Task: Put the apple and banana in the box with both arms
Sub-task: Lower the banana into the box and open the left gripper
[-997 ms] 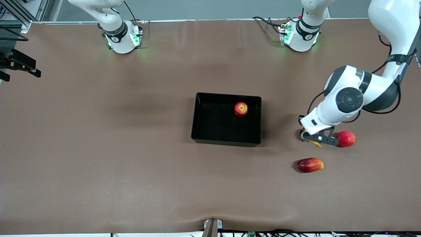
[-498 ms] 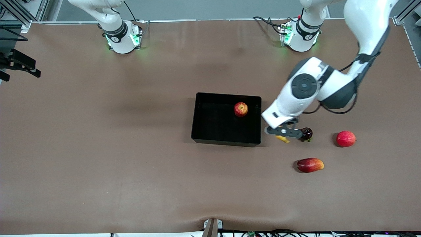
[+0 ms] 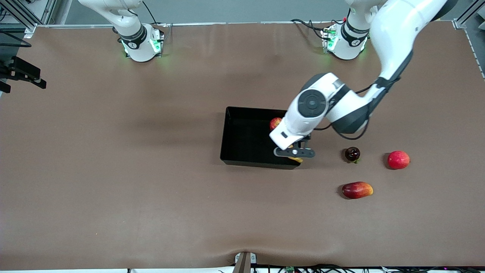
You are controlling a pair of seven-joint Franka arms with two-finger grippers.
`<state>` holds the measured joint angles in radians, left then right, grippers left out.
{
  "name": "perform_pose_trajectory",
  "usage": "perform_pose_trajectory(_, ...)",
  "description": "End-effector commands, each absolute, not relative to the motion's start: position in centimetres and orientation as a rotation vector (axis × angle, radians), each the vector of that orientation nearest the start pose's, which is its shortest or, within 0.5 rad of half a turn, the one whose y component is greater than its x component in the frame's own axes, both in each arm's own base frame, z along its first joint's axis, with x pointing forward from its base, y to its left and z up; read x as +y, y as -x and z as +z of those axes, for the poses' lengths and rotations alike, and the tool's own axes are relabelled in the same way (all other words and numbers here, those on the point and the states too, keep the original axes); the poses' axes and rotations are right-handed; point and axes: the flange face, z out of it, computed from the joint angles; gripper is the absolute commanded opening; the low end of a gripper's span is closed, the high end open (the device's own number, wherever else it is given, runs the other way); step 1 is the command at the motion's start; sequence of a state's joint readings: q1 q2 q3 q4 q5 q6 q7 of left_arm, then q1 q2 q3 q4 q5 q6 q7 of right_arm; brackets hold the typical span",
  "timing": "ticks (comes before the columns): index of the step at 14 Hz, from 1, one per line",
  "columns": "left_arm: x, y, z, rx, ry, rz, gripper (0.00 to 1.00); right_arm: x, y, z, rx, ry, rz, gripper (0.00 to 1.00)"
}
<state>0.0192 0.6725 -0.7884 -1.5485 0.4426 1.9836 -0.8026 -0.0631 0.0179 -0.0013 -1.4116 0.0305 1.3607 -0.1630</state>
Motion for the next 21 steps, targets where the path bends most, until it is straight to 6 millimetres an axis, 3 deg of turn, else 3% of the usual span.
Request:
perform_pose_trajectory(1, -42.5, -57.1, 33.3, 0.048, 3.157, 0.054, 0.0, -3.2, -53.1, 67.5, -0.135, 3.107, 0.101, 1.0)
perform_pose_trajectory(4, -46.9, -56.3, 32.0, -0.009, 3.206, -0.031, 0.0, -3.1, -53.1, 67.5, -0.14, 3.107, 0.101, 1.0)
perform_pose_trajectory(8, -50.6, -54.1, 28.3, -0.019, 3.196, -0.095, 0.0, -3.4, -53.0, 67.4, -0.131, 3.105, 0.112, 1.0)
perform_pose_trajectory(15, -53.7, -51.8, 25.1, -0.021, 3.182, -0.08, 0.0, -3.1, -52.9, 67.4, -0.137, 3.099, 0.121, 1.0)
perform_pose_trajectory(21, -54.4, -51.0, 21.8, -0.079, 3.194, -0.048, 0.0, -3.1, -53.0, 67.4, -0.137, 3.098, 0.118, 1.0)
